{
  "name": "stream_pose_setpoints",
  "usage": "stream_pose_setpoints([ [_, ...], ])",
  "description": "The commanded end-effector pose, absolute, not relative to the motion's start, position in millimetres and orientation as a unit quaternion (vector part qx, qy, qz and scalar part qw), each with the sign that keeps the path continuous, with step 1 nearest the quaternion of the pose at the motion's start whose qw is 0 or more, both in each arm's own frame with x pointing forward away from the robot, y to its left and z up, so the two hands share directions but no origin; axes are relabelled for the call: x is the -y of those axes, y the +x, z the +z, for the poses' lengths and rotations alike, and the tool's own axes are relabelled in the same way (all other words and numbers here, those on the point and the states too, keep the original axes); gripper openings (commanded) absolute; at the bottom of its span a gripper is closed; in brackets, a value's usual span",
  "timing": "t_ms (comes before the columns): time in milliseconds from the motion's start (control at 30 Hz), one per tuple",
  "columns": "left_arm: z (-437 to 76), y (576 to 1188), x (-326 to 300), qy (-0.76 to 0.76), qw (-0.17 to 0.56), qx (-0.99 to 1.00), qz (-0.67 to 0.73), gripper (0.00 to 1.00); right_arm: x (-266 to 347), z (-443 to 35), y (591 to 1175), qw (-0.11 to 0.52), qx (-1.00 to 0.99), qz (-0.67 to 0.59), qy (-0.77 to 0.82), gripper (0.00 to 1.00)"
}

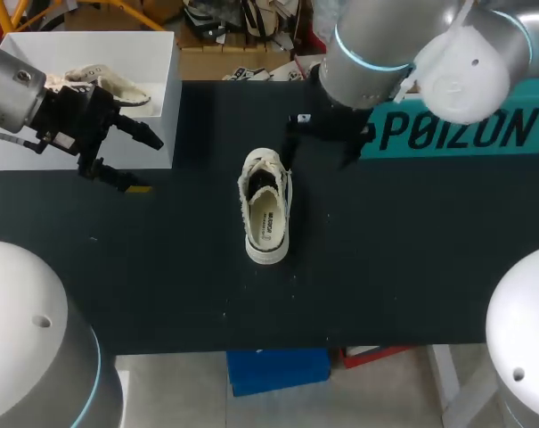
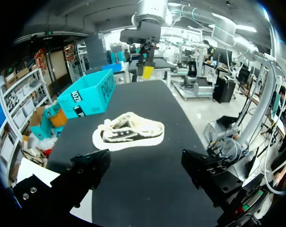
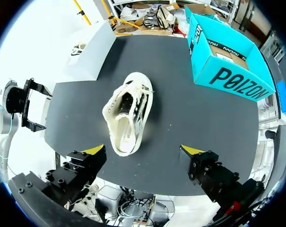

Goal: Take the shoe out of the shoebox, open the shoe tongue, remove and reinsert the insole, then place the shoe into the shoebox

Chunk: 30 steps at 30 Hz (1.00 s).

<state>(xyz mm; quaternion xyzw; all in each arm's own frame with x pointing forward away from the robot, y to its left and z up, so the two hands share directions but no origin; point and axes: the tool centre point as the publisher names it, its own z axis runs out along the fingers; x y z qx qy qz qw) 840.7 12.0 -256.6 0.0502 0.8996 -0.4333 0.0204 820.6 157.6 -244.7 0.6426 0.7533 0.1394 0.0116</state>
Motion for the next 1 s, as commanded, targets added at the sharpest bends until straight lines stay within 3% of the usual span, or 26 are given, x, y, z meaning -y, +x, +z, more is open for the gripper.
stream_pose_setpoints([
  [33, -256, 840, -12, 0.050, 0.020, -0.901, -0.431, 1.00, -171, -247, 825, 0.056, -0.754, 0.102, 0.647, 1.00],
  [1000, -256, 840, -12, 0.050, 0.020, -0.901, -0.431, 1.00, -180, -272, 837, 0.047, -0.772, 0.084, 0.628, 1.00],
])
